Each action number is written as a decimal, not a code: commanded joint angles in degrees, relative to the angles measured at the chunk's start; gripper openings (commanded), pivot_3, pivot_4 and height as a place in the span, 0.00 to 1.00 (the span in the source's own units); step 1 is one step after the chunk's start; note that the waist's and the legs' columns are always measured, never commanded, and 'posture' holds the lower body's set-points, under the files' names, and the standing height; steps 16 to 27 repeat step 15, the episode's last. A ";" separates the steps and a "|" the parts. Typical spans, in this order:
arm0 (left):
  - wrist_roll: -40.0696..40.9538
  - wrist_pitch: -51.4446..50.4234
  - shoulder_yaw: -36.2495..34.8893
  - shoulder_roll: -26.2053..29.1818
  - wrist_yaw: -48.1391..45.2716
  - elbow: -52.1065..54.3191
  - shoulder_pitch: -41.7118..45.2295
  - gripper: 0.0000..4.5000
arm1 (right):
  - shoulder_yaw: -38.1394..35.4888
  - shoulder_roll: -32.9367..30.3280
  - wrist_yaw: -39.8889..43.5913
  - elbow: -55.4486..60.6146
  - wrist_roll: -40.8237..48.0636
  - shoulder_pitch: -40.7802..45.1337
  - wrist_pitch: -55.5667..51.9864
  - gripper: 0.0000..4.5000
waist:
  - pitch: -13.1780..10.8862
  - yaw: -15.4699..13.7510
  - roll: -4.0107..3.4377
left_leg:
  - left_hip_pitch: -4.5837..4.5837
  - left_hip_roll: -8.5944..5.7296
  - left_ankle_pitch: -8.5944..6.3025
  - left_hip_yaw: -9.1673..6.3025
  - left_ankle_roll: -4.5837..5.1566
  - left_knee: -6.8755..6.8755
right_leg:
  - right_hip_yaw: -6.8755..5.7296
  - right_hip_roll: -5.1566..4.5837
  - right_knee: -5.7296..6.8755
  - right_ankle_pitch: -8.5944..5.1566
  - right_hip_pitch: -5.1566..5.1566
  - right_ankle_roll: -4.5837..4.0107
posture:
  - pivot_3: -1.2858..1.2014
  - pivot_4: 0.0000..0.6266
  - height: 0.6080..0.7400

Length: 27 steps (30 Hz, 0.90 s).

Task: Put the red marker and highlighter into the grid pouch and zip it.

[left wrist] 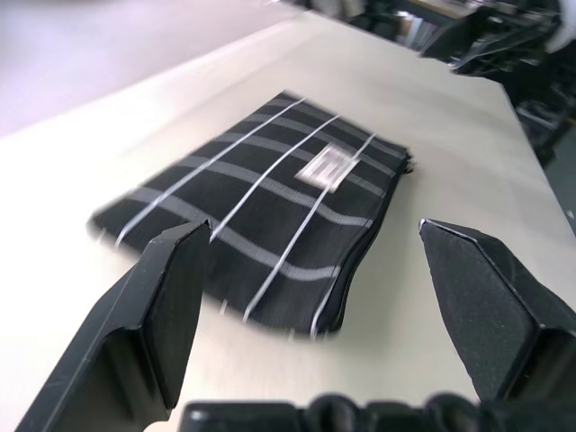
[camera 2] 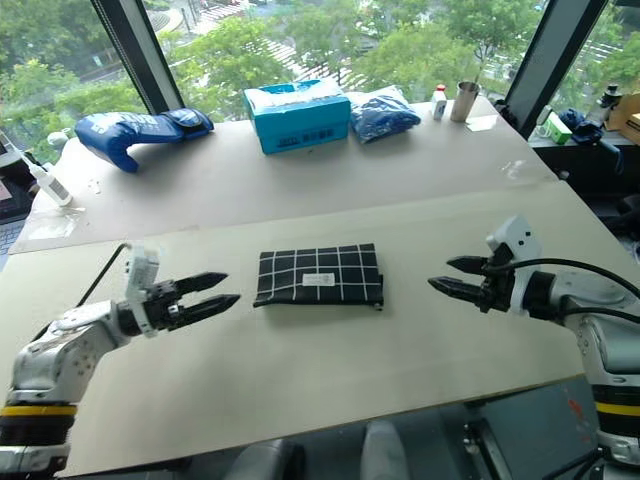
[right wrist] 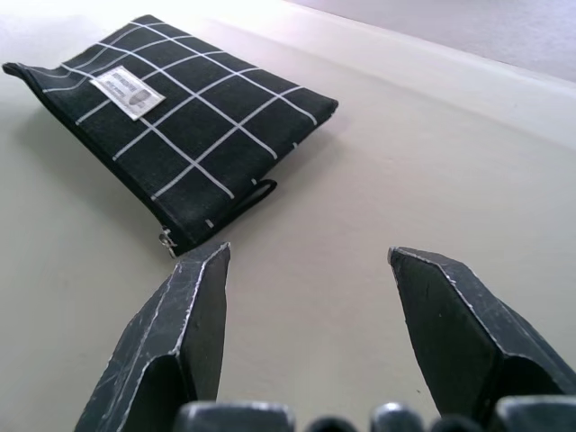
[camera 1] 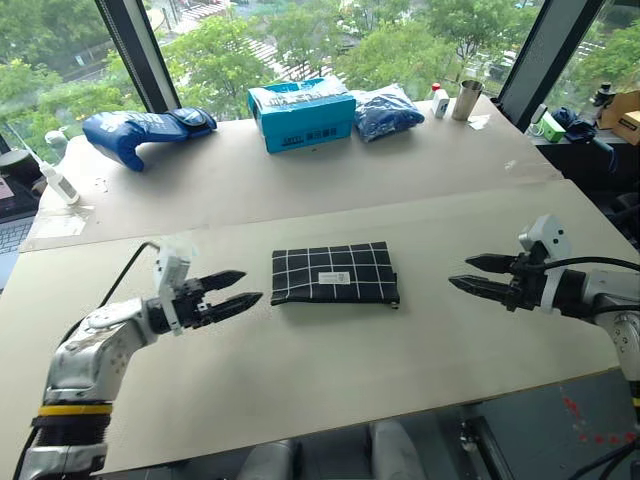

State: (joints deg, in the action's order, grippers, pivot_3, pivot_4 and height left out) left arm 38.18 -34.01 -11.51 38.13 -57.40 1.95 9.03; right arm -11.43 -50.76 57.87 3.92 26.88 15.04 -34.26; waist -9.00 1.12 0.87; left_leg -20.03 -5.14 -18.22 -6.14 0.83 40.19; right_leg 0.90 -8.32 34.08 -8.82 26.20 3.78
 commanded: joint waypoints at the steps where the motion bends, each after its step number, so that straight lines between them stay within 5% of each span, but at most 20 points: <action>1: 8.33 -9.73 -11.14 2.30 4.51 3.39 -5.75 0.89 | 0.02 0.41 0.52 -2.93 -1.60 1.58 4.47 0.70 | -0.01 -0.31 0.00 | 0.00 -0.02 0.01 0.02 -0.03 0.01 | 0.00 0.00 -0.01 0.00 -0.01 0.00 | 0.52 0.24 1.00; 9: 8.85 -10.00 -19.08 2.47 10.33 5.50 -10.72 0.89 | -0.37 0.93 0.29 -7.48 -1.79 5.45 5.60 0.70 | -0.01 -0.79 -0.01 | 0.04 0.02 0.01 0.04 -0.11 0.01 | 0.01 -0.06 -0.07 0.00 -0.02 -0.01 | 0.52 0.24 1.00; 27: 8.74 -10.40 -18.68 1.65 12.60 6.90 -11.13 0.89 | 0.95 1.83 -0.15 -6.73 -2.31 5.35 5.47 0.70 | -0.01 -0.55 -0.01 | 0.05 0.02 0.01 0.04 -0.14 0.00 | 0.01 -0.06 -0.07 0.01 -0.02 -0.02 | 0.52 0.24 1.00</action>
